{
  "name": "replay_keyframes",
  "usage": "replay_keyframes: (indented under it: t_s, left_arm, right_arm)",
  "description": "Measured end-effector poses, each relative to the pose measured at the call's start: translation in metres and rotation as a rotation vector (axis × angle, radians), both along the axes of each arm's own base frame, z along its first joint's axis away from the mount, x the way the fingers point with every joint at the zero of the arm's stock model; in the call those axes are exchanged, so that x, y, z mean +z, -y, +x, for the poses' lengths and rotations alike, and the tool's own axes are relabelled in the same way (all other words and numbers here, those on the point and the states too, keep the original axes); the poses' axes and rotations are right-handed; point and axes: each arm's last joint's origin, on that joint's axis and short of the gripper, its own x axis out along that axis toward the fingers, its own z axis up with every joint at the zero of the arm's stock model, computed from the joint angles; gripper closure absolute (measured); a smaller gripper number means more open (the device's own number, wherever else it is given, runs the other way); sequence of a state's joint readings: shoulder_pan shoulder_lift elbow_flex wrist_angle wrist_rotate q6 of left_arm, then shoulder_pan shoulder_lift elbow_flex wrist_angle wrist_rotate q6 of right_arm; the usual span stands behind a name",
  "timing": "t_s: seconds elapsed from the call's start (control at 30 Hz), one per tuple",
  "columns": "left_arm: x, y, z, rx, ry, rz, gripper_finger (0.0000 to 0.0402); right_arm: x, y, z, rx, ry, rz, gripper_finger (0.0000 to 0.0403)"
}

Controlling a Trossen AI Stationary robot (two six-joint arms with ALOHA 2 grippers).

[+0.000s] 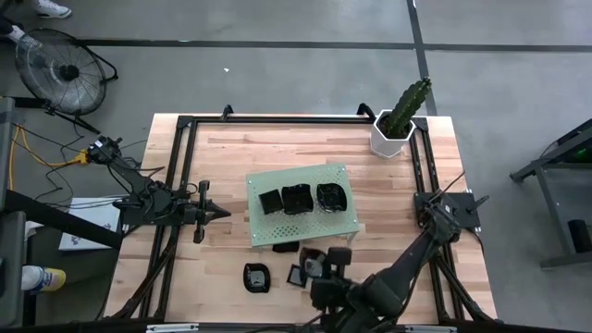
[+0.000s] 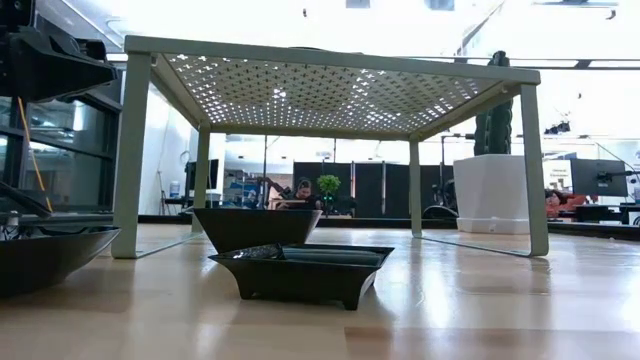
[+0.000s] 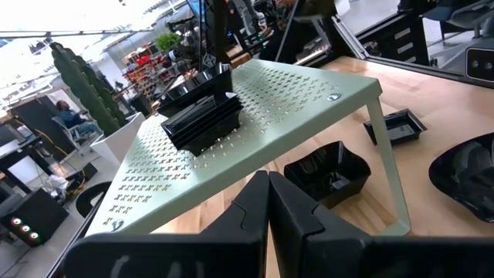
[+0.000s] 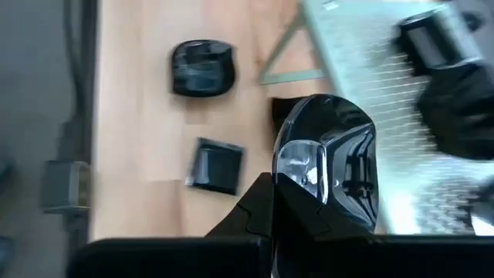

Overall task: Pick & Place Mini shaped plates
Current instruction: Stack the black leaf shaped bowl on top of the black leaf shaped bowl on the shelf

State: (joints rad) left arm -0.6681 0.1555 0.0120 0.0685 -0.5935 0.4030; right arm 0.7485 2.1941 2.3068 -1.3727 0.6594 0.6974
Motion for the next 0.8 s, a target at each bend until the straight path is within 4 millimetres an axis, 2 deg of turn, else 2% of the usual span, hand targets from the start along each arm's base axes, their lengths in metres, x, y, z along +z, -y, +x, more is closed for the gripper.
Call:
replay_keyframes:
  t_s: [0.07, 0.33, 0.8]
  left_arm:
    - [0.000, 0.000, 0.000, 0.000, 0.000, 0.000, 0.0400]
    - [-0.001, 0.000, 0.000, 0.001, -0.005, 0.004, 0.0400]
    - [-0.002, 0.001, 0.001, 0.001, -0.022, 0.001, 0.0400]
  right_arm:
    - [0.010, 0.006, -0.004, -0.008, -0.008, -0.042, 0.0403]
    - [0.030, 0.035, -0.019, -0.010, -0.047, -0.163, 0.0403]
    - [0.035, 0.070, 0.001, 0.197, -0.194, -0.439, 0.0403]
